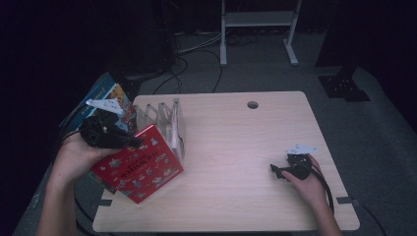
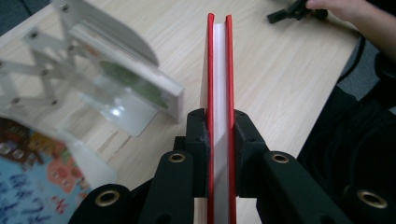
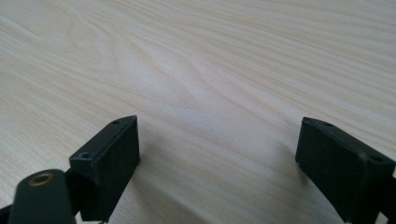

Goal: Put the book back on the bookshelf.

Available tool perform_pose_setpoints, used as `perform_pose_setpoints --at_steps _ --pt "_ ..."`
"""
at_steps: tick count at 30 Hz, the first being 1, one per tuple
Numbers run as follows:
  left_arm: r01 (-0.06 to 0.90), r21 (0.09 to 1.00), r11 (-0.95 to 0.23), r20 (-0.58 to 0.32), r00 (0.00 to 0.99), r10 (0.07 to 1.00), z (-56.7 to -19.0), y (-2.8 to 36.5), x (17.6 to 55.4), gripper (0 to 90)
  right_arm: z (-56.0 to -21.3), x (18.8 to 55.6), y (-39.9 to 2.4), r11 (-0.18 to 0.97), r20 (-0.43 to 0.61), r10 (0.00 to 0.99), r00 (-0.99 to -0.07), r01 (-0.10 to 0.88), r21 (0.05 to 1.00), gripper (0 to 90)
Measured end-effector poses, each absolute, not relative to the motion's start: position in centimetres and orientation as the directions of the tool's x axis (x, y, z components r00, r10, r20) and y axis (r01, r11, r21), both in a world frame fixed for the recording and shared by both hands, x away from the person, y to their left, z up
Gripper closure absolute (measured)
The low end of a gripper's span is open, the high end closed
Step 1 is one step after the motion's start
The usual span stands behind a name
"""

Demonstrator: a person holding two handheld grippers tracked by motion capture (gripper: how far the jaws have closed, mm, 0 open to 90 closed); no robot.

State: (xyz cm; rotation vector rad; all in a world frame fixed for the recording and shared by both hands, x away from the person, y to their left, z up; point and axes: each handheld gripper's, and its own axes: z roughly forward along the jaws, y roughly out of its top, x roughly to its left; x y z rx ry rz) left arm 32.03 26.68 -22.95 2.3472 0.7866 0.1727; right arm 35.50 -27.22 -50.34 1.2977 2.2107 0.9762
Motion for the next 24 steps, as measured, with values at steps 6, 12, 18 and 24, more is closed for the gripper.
perform_pose_setpoints --at_steps 6,12,18,24 --pt "0.548 0.612 -0.571 -0.078 0.760 0.646 -23.2 28.5 32.7 79.0 -50.3 35.5 -27.2 0.326 0.011 0.871 -0.491 0.595 0.735 12.7" --pt "0.614 0.611 -0.501 -0.090 0.682 0.726 -24.2 29.6 34.2 79.0 -50.3 35.5 -27.2 0.327 0.010 0.871 -0.492 0.594 0.735 12.8" --pt "0.644 0.609 -0.463 -0.061 0.620 0.782 -24.9 29.7 36.1 79.0 -50.3 35.5 -27.2 0.327 0.010 0.871 -0.491 0.595 0.735 12.8" --pt "0.695 0.612 -0.378 -0.090 0.536 0.840 -25.0 29.9 38.6 79.1 -50.3 35.5 -27.2 0.327 0.010 0.871 -0.492 0.594 0.735 12.8"
